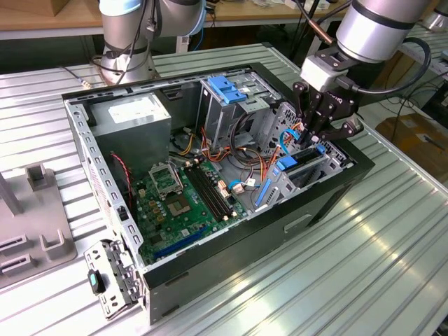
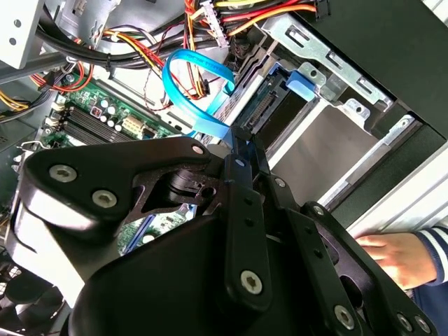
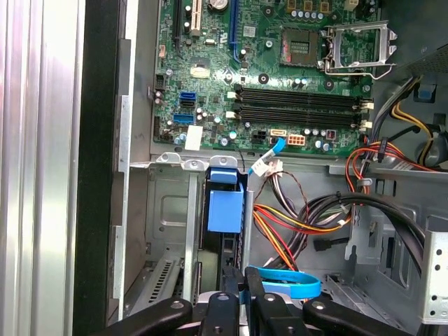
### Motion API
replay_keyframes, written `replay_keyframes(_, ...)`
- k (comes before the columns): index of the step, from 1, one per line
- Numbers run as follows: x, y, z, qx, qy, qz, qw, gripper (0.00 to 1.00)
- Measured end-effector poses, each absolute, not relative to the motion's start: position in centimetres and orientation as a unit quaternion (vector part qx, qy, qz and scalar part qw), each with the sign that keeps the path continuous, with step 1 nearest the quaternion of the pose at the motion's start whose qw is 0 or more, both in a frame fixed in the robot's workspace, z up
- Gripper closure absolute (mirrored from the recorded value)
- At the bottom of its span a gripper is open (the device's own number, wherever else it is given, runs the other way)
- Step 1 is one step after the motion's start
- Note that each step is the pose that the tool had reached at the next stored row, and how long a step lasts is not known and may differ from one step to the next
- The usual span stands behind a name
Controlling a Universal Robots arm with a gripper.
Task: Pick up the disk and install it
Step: 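Insert the first disk wire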
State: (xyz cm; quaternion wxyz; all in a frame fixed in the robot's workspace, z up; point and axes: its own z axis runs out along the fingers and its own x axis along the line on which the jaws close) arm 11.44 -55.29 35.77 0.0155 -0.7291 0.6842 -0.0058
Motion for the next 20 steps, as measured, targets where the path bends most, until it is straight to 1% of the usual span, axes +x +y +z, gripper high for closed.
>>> replay_keyframes(12, 11.22, -55.30, 35.78, -0.729, 0.684, -0.006, 0.017, 0.84)
replay_keyframes(13, 11.03, -55.31, 35.77, -0.729, 0.684, -0.007, 0.019, 0.84)
replay_keyframes(14, 10.78, -55.35, 35.74, -0.729, 0.684, -0.011, 0.026, 0.84)
replay_keyframes(17, 10.61, -55.49, 35.67, -0.729, 0.684, -0.019, 0.035, 0.84)
replay_keyframes(18, 10.57, -55.52, 35.65, -0.729, 0.683, -0.021, 0.038, 0.84)
replay_keyframes(20, 10.50, -55.55, 35.55, -0.729, 0.683, -0.022, 0.039, 0.84)
